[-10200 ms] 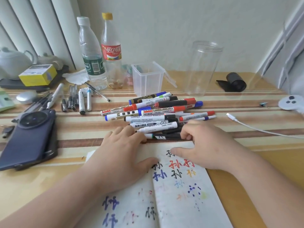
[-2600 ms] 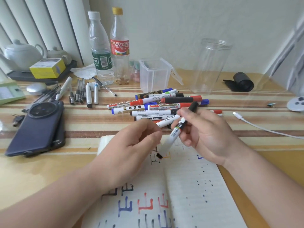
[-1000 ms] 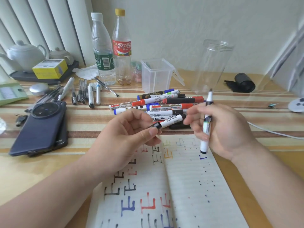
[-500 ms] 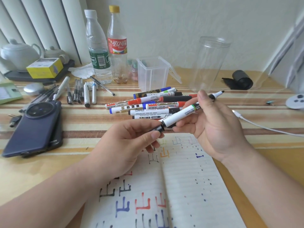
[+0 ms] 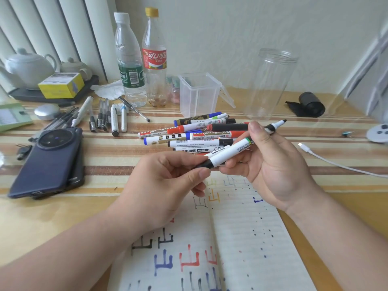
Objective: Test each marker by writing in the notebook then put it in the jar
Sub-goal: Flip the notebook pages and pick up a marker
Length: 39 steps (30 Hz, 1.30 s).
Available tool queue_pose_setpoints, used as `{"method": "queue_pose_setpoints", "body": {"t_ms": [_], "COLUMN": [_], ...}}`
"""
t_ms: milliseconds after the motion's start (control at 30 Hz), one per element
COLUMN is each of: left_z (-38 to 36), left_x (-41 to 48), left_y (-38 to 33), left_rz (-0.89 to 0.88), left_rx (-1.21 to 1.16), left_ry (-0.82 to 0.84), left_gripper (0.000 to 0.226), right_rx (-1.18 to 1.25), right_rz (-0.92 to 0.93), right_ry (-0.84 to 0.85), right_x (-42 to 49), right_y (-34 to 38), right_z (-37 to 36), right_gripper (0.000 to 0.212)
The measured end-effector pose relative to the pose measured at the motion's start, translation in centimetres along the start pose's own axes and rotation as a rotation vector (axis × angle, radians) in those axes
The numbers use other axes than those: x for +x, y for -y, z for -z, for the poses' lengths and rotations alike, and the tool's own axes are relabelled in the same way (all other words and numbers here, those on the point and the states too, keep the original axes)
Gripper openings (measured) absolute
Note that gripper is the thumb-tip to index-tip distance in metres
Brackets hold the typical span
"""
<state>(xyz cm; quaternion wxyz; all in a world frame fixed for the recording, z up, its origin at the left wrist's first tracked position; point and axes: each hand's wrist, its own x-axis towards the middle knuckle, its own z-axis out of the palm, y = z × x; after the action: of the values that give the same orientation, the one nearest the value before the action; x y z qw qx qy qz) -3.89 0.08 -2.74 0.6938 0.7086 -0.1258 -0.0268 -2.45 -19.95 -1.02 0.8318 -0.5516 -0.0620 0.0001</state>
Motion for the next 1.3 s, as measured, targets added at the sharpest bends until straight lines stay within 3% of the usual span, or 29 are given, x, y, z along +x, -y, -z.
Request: {"method": "queue_pose_setpoints", "body": {"t_ms": [267,433,567,633,767,900,1000,1167,1233,1300], "left_z": [0.1,-0.4,0.1,0.2,0.0,-0.3,-0.5,-0.2,0.3,0.9], "left_x": [-0.1,-0.1,0.1,0.1,0.1,-0.1,-0.2,-0.1,0.1,0.3], "left_y": [-0.2,0.3,0.5,0.5,0.7,0.9,0.9,1.3,1.4,1.3], "left_rz": [-0.054,-0.226,-0.221,-0.231,-0.306,-0.478,-0.55,-0.405,-0.349,-0.377], "left_rx": [0.12,0.251,0.189,0.185,0.154,0.178,0.189,0.288,0.452,0.803], "left_ry": [0.008,-0.055,-0.166,-0.199,-0.219,-0.154,-0.041,0.202,0.307,0.387], "left_gripper": [0.021,0.018,0.022,0.023,0.019,0.014,0.023,0.078,0.081,0.073], "right_rx": [-0.024,-0.234,-0.424,-0.526,-0.727,-0.884,-0.964,-0.971,-0.901,-0.85], "right_rz": [-0.042,-0.088,-0.144,-0.043,0.263,0.347,0.404,0.392,0.358,0.345], "right_ry": [-0.021,-0.08,-0.145,-0.161,-0.126,-0.033,-0.075,-0.125,-0.139,-0.172], "right_x": [-0.1,0.0,-0.1,-0.2,-0.2,-0.1,0.2,0.3,0.2,0.2], "right_y": [-0.6,-0.5,0.4,0.6,0.0,-1.2,-1.2,-1.1,-1.0,-0.8], "right_z": [-0.5,-0.4,0.7,1.3,2.2,1.9,1.9,2.5,2.5,2.4], "right_gripper": [0.038,0.067,0.077,0.068,0.019,0.038,0.032,0.028,0.02,0.005]}}
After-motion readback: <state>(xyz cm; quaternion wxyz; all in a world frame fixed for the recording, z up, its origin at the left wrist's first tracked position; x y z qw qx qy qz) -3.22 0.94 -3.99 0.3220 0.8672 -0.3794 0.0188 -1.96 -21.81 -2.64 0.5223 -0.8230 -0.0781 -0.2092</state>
